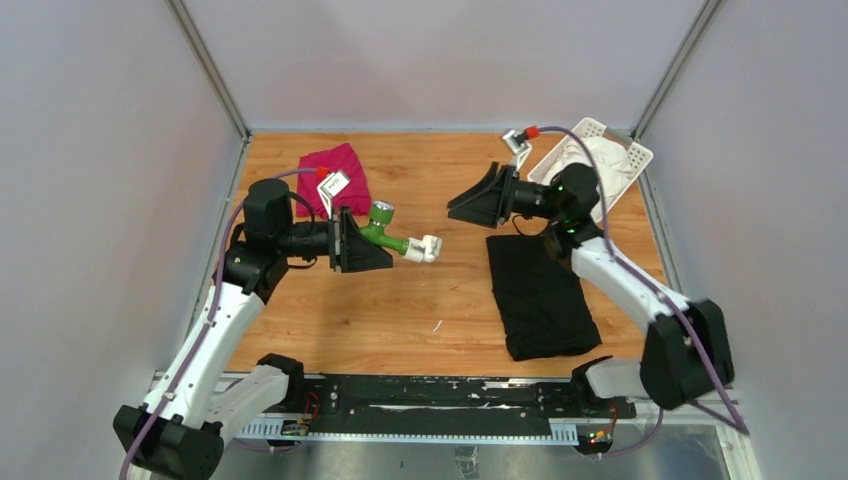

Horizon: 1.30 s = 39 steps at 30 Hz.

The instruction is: Install the water faucets

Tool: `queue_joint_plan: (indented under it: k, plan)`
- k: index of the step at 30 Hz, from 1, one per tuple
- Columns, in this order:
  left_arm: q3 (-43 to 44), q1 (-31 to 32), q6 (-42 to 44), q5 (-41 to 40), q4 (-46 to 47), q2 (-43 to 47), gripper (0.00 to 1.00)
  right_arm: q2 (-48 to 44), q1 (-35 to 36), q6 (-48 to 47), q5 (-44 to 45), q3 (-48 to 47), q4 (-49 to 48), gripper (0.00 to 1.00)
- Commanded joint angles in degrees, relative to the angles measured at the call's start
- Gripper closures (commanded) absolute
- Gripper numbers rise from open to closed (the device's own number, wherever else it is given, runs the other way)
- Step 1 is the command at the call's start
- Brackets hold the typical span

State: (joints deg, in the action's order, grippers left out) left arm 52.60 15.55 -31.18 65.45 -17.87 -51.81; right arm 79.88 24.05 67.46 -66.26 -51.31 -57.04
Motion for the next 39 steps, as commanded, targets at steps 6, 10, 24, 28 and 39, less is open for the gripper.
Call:
queue_joint_plan:
  k: [6, 10, 24, 28, 39]
  plan:
    - [5.30, 0.18, -4.96, -1.70, -2.24, -3.49, 1.00, -31.75, 4.05, -63.50, 48.62, 0.58, 59.56, 0.01]
    - [6.37, 0.18, -12.52, -2.15, 0.09, -6.66, 1.00, -40.47, 17.33, -82.97, 71.59, 5.84, 56.06, 0.01]
    - [7.29, 0.18, -19.36, -3.78, -1.76, -11.80, 1.00, -26.10, 52.68, -137.52, 101.83, 15.13, 20.80, 0.03]
    - [6.95, 0.18, -19.27, -3.76, -1.78, -10.85, 1.00, -18.92, 52.94, -145.06, 102.33, 16.33, 10.98, 0.03]
    - [5.65, 0.16, -19.01, -3.69, -1.12, -9.59, 1.00, -3.66, 52.94, -156.97, 104.68, 14.80, -8.51, 0.19]
